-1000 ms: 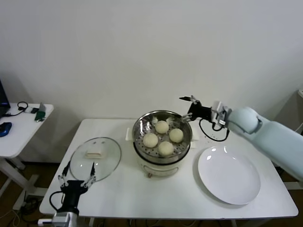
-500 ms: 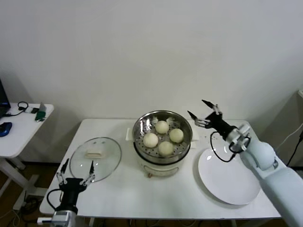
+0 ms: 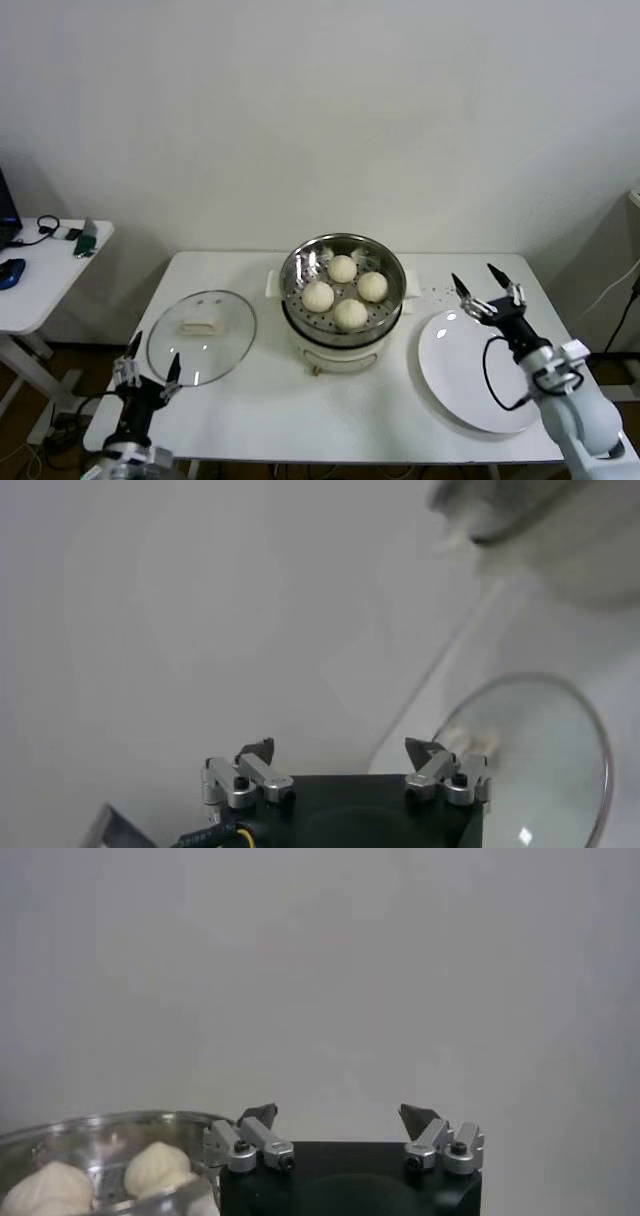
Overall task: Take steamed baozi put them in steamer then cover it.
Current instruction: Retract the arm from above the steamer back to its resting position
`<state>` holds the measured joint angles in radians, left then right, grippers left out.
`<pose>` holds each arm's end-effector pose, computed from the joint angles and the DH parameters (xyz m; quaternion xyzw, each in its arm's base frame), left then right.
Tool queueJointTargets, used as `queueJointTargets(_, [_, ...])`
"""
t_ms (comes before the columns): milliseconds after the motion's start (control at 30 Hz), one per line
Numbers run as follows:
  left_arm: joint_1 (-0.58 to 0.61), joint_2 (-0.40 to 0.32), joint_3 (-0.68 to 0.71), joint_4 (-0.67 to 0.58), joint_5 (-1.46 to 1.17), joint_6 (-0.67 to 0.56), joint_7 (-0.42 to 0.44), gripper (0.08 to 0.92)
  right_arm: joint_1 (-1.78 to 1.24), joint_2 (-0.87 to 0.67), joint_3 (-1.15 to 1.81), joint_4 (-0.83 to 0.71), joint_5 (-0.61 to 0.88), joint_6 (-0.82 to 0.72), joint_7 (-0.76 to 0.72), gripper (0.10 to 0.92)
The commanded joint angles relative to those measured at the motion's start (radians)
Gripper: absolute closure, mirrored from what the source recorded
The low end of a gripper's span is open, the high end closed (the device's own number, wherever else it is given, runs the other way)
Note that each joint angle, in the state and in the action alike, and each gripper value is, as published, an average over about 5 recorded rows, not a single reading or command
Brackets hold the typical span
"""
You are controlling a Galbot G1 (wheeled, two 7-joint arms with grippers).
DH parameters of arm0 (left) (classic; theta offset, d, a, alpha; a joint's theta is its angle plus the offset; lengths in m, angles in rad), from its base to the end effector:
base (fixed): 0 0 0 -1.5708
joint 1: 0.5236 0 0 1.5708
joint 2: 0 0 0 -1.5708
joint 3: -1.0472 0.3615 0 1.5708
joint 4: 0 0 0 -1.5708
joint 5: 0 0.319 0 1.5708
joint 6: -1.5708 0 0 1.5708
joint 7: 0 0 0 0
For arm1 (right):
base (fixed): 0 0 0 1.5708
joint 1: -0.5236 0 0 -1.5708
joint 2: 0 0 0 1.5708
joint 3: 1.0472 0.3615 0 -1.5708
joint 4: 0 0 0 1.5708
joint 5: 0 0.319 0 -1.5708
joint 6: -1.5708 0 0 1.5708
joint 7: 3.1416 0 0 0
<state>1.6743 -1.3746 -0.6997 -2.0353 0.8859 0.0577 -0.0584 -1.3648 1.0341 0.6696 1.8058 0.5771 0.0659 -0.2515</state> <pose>0.1073 0.0916 -0.3305 0.0310 -0.8351 -0.5429 0.0837 0.2217 -0.1856 -0.3084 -0.1235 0.9922 0.0097 0.0134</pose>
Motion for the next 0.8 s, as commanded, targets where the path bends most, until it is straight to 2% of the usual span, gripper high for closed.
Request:
queueJointTargets(33, [-0.106,0.022,0.054,0.144,0.545,0.096,-0.021,0.177,-0.195,0.111,0.131,0.020,-0.001,0.037,-0.010,0.203])
queueJointTargets(367, [-0.297,0.002,0.157,0.365,0.584,0.078,-0.033,0.177,-0.197,0.170,0.128,0.002,-0.091,0.039,-0.016,0.203])
queueJointTargets(800, [-0.469,0.037,0.159,0.589,0.614,0.050,-0.035,0.177,-0.203,0.146,0.167,-0.011,-0.124,0.042,-0.040,0.203])
